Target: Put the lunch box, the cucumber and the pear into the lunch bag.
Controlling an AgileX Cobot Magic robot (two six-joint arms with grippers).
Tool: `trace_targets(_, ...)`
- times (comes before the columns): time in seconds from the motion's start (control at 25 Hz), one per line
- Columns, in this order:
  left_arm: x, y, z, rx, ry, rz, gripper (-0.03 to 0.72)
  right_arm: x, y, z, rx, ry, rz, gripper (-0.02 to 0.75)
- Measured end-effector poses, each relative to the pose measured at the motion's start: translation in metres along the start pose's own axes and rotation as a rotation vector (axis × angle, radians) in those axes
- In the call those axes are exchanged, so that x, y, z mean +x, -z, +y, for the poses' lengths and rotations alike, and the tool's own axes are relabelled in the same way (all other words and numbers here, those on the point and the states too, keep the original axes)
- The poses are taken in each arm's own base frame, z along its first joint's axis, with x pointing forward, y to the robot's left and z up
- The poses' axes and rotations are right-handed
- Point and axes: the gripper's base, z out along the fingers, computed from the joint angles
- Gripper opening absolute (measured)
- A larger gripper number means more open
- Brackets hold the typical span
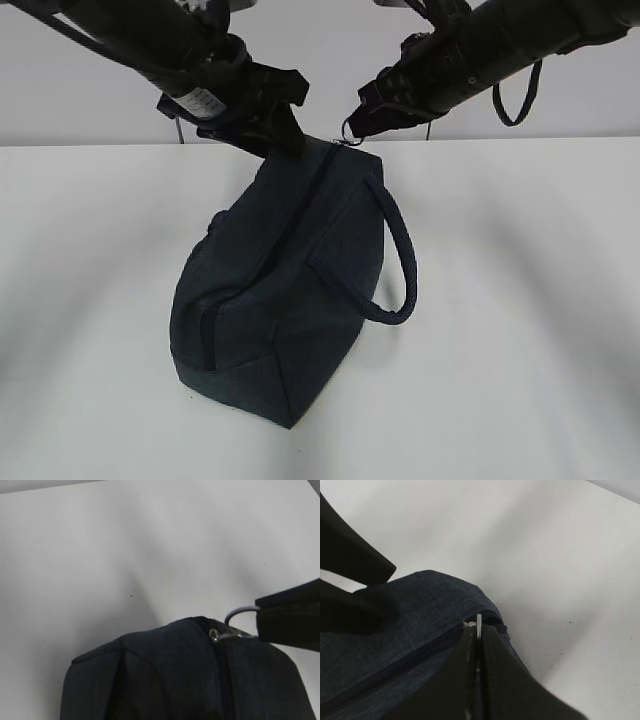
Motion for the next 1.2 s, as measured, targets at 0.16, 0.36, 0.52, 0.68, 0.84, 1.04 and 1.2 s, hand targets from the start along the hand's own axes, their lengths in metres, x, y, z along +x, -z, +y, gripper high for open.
trace_targets(0.16,0.001,-0.003,0.0,0.004,0.003,0.015,0.095,0.001,-0.005,-0.001,-0.015,-0.027,-0.005,0.006)
trace_targets(0.36,0.002,-0.002,0.001,-0.003,-0.004,0.018,0.02,0.006,-0.015,-0.007,-0.046,-0.102,-0.017,0.006)
trace_targets(0.52,0.001,0.007,-0.002,-0.01,-0.032,0.012,0.019,0.012,-0.022,-0.023,-0.06,-0.196,-0.038,0.006)
trace_targets(0.68,0.002,0.014,-0.005,-0.017,-0.056,0.019,0.018,0.024,-0.032,-0.044,-0.086,-0.312,-0.053,0.006)
trace_targets(0.84,0.003,0.014,-0.005,-0.02,-0.061,0.026,0.018,0.034,-0.037,-0.059,-0.089,-0.374,-0.051,0.006)
trace_targets(1.04,0.003,0.018,-0.007,-0.02,-0.069,0.017,0.018,0.046,-0.047,-0.071,-0.087,-0.417,-0.033,0.006)
trace_targets(1.2,0.001,0.03,-0.01,-0.025,-0.08,-0.009,0.018,0.053,-0.057,-0.076,-0.09,-0.445,-0.021,0.006)
